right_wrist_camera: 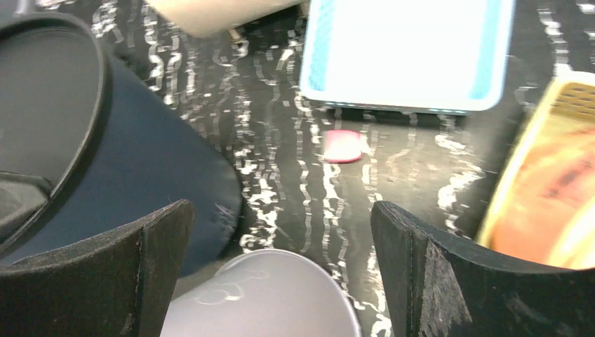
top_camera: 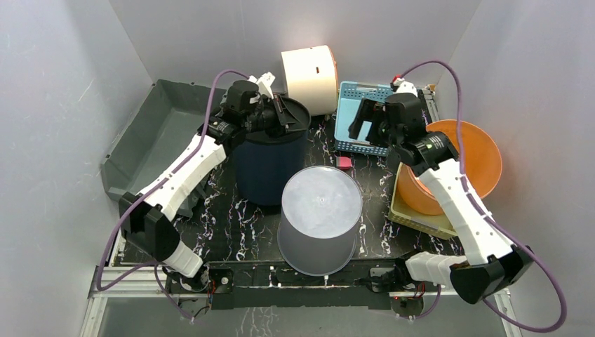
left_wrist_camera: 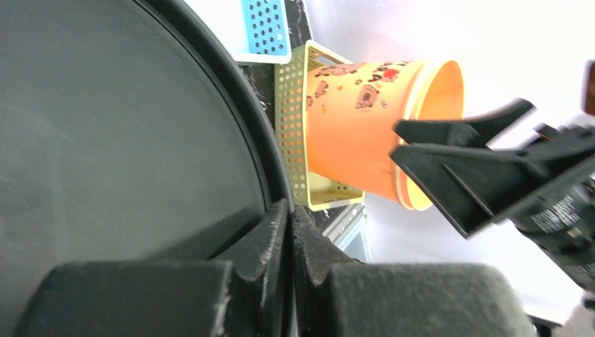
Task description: Turn the large container upside down
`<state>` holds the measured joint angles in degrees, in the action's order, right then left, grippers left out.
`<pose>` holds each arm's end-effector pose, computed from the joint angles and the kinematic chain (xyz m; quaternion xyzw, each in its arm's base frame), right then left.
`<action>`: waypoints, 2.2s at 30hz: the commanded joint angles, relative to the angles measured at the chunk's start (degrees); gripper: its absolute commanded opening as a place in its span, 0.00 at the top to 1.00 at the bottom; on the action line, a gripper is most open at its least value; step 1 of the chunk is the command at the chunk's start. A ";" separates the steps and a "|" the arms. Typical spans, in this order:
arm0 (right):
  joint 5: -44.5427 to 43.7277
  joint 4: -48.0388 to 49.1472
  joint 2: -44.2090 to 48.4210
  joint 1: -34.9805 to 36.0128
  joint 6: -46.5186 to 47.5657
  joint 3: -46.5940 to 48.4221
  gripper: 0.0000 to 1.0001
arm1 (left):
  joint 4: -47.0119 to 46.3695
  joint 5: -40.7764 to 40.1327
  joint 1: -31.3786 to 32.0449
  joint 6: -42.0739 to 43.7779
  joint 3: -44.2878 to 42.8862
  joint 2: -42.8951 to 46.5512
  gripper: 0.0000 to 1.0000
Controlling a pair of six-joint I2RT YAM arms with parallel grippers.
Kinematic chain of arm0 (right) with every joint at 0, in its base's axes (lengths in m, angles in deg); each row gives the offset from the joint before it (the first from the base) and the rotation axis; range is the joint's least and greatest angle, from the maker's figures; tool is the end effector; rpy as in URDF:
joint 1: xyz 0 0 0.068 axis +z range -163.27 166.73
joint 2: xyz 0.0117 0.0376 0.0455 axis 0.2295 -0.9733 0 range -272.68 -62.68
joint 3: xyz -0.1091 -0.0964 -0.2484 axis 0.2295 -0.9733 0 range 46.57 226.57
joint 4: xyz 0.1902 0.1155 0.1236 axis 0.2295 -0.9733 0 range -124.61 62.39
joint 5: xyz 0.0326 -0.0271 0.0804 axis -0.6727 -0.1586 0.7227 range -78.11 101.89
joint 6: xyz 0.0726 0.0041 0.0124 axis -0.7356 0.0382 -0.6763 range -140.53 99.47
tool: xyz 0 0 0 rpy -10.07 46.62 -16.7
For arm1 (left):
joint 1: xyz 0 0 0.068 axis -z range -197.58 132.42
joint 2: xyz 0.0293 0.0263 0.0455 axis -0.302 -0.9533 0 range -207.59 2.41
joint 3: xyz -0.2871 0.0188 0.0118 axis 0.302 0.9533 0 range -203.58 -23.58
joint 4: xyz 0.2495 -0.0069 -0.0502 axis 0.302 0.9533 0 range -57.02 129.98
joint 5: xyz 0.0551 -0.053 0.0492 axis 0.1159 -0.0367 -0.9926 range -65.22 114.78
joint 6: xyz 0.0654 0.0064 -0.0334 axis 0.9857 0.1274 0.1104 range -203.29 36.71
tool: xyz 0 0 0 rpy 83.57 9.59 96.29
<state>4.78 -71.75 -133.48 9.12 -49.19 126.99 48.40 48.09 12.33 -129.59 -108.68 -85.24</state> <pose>0.2467 0.0934 0.3998 0.0772 0.8805 0.1507 0.4428 0.3111 -0.2070 0.4020 0.0046 0.8011 -0.4839 0.3523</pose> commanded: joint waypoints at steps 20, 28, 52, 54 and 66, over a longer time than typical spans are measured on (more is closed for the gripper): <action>-15.97 -9.63 -2.43 -0.63 7.21 3.98 0.02 | 19.13 -6.35 0.76 16.66 -27.04 -4.20 0.19; -8.62 -9.15 -6.45 -0.62 11.04 10.61 0.04 | 14.76 -0.10 4.40 14.21 -23.64 -1.82 0.14; -26.90 -14.34 1.09 -0.85 12.11 12.53 0.02 | 26.87 -15.03 8.85 21.54 -28.96 -19.75 0.12; -25.17 -13.90 -0.21 -0.83 12.20 13.96 0.02 | 27.03 -15.21 7.79 21.85 -27.34 -18.87 0.12; -11.88 -12.12 -0.97 -0.80 11.40 14.95 0.02 | 29.80 -9.52 4.59 22.39 -32.01 -18.12 0.13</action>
<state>-13.08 -87.79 -135.80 8.40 -38.46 139.51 70.89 36.40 17.12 -107.49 -138.88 -103.82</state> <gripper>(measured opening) 0.980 0.871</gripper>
